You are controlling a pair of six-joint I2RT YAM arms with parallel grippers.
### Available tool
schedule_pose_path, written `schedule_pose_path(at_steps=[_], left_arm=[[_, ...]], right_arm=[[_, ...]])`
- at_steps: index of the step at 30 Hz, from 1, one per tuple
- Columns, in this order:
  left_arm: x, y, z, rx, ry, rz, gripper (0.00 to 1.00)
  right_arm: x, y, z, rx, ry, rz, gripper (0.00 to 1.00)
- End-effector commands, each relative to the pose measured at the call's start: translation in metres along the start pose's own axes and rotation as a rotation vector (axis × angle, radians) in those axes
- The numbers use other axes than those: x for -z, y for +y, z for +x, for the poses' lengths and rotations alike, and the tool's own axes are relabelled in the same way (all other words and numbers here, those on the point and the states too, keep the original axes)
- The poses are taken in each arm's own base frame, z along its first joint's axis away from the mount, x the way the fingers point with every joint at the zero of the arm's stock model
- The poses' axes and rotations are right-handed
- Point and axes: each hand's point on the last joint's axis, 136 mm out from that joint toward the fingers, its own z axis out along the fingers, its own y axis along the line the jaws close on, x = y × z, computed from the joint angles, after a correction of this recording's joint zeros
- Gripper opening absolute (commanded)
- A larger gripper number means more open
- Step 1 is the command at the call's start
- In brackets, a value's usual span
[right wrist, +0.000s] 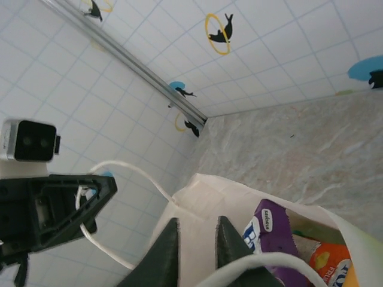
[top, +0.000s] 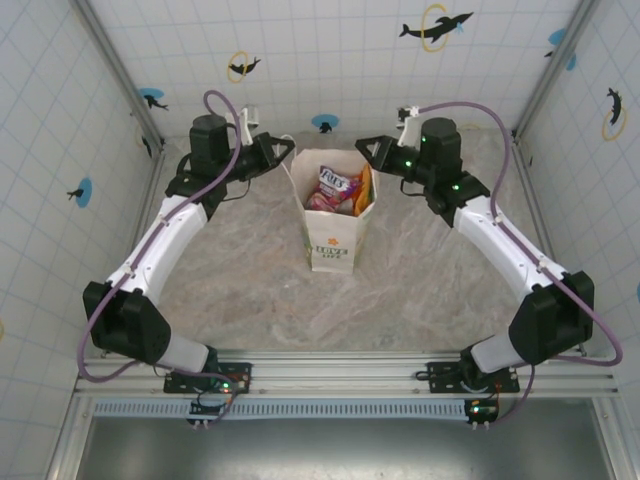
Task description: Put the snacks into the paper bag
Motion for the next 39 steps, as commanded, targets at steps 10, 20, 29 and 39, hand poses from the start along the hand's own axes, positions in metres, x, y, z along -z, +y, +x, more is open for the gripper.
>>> schedule_pose_path(at_steps=[10,20,29,39], left_arm=[[0.032,-0.015,-0.031,-0.148,-0.134,-0.097,0.52],[0.094,0.006,-0.042,-0.247,-0.288,-0.350,0.63],[0.150,0.081,-0.027,-0.293,-0.414,-0.679,0.98],[0.198,0.199,0.038,-0.404,-0.600,-1.028,0.98]], right_arm=[[0.033,0.031,-0.017,0.076,-0.063,-0.037,0.52],[0.073,0.002,-0.006,0.090,-0.061,0.144,0.58],[0.122,-0.050,-0.001,0.074,-0.115,0.294,0.61],[0.178,-0.193,0.024,0.174,-0.305,0.694,0.98]])
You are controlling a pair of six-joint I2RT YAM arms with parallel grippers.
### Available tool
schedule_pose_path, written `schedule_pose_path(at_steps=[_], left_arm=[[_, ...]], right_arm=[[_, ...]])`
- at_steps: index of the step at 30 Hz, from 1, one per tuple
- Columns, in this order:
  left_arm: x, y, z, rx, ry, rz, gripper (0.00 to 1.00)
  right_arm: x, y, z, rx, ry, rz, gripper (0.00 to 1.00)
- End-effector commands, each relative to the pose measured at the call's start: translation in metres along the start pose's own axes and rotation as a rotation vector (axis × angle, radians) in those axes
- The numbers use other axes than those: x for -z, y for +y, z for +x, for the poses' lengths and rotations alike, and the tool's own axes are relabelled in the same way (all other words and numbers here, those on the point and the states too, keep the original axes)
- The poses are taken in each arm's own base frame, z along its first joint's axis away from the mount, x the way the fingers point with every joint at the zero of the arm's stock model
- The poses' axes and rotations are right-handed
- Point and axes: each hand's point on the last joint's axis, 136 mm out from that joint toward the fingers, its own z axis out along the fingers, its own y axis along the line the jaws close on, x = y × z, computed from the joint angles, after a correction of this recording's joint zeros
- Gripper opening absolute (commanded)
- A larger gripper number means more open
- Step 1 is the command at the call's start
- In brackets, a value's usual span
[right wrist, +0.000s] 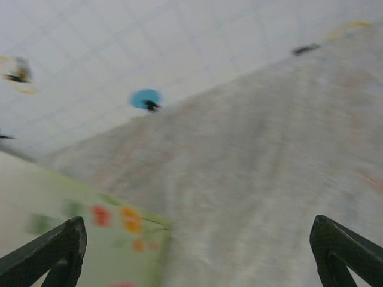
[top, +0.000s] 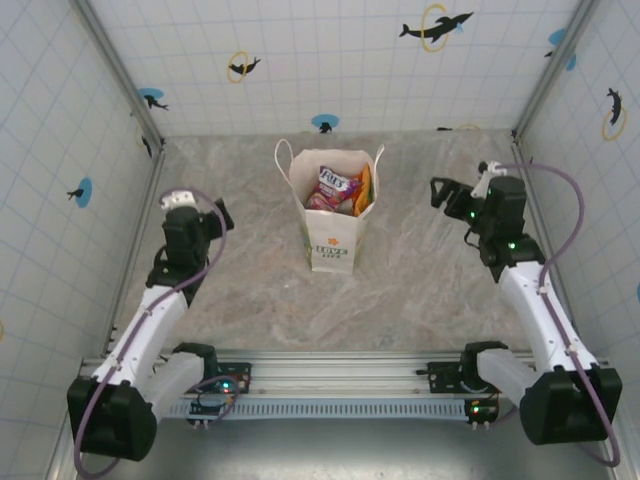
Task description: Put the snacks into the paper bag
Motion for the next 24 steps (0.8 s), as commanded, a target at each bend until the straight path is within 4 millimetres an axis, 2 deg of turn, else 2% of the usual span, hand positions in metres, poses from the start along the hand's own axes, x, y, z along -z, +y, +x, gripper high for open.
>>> schedule_pose_path(at_steps=[1,4,8,12,17,18,19,21,24], left_arm=[[0.001,0.029,-0.016,-0.056,-0.200,-0.137,0.98],[-0.013,0.047,0.023,-0.094,-0.162,-0.196,0.98],[-0.026,0.054,0.064,-0.123,-0.107,-0.189,0.98],[-0.028,0.061,0.094,-0.165,-0.081,-0.195,0.97],[-0.024,0.066,0.116,-0.170,-0.103,-0.155,0.98],[-0.023,0.064,0.111,-0.174,-0.134,-0.147,0.98],[-0.025,0.059,0.114,-0.217,-0.118,-0.112,0.98],[-0.024,0.063,0.113,-0.201,-0.132,-0.131,0.98],[-0.007,0.072,0.114,-0.142,-0.204,-0.123,0.98]], right_arm=[[-0.002,-0.043,0.001,0.066,-0.164,0.121,0.98],[-0.006,-0.076,0.028,0.135,-0.207,0.199,0.98],[-0.011,-0.108,0.064,0.198,-0.184,0.297,0.98],[-0.012,-0.124,0.090,0.244,-0.171,0.323,0.98],[-0.009,-0.135,0.111,0.283,-0.183,0.338,0.98],[-0.009,-0.135,0.112,0.284,-0.195,0.333,0.98],[-0.008,-0.135,0.113,0.283,-0.208,0.326,0.98],[-0.010,-0.133,0.118,0.316,-0.196,0.309,0.98],[-0.014,-0.136,0.126,0.317,-0.171,0.306,0.98]])
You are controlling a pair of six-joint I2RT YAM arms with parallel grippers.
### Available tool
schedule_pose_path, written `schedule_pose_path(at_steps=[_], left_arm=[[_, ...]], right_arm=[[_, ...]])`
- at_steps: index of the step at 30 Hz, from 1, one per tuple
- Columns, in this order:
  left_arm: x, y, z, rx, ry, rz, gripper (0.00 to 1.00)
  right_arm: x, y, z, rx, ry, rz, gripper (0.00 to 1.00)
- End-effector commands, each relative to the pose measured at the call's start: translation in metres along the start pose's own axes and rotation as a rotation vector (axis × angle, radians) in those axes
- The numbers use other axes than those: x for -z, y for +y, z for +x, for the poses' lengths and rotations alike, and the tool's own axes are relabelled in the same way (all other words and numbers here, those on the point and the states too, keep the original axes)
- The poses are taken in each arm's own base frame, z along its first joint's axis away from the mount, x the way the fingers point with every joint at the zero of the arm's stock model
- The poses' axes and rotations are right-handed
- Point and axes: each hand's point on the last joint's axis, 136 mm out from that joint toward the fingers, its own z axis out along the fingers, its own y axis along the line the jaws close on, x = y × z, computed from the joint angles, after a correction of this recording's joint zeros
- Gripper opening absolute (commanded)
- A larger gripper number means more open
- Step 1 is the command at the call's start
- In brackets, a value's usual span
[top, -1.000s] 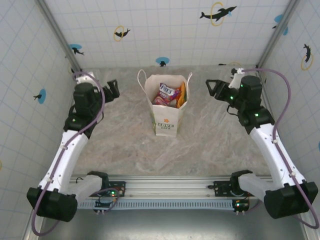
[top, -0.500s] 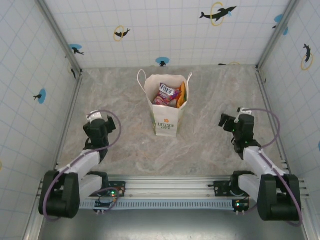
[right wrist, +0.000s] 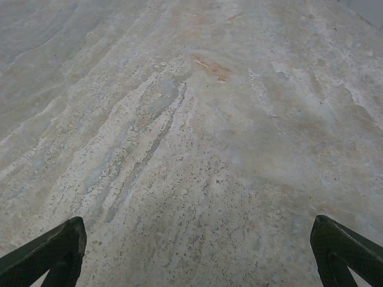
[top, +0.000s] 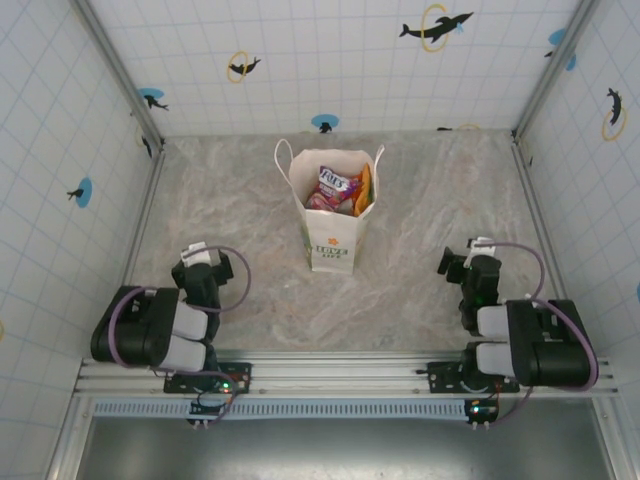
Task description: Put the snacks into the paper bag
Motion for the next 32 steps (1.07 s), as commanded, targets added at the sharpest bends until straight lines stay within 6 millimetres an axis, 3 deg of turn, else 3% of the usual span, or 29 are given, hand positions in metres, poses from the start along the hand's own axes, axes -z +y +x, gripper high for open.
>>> schedule_pose_path(at_steps=[1,5,6,9,11,31,32], left_arm=[[0.025,0.014,-0.024,0.085,-0.180,0.001,0.98],[0.001,0.014,-0.012,0.086,-0.074,-0.039,0.98],[0.004,0.017,-0.012,0.103,-0.084,-0.035,0.98],[0.002,0.019,-0.009,0.101,-0.067,-0.050,0.98],[0.001,0.018,-0.008,0.100,-0.061,-0.047,0.98],[0.002,0.018,-0.009,0.101,-0.064,-0.047,0.98],[0.001,0.018,-0.009,0.101,-0.063,-0.047,0.98]], right_arm=[[0.005,0.002,-0.022,0.014,-0.133,-0.017,0.98],[0.015,0.002,-0.016,0.011,-0.190,-0.034,1.00],[0.009,0.001,-0.008,0.012,-0.133,-0.024,1.00],[0.003,0.004,-0.013,0.025,-0.140,-0.028,1.00],[-0.002,0.005,-0.005,0.034,-0.091,-0.029,1.00],[-0.001,0.006,-0.007,0.032,-0.099,-0.030,1.00],[-0.001,0.006,-0.007,0.030,-0.100,-0.033,0.80]])
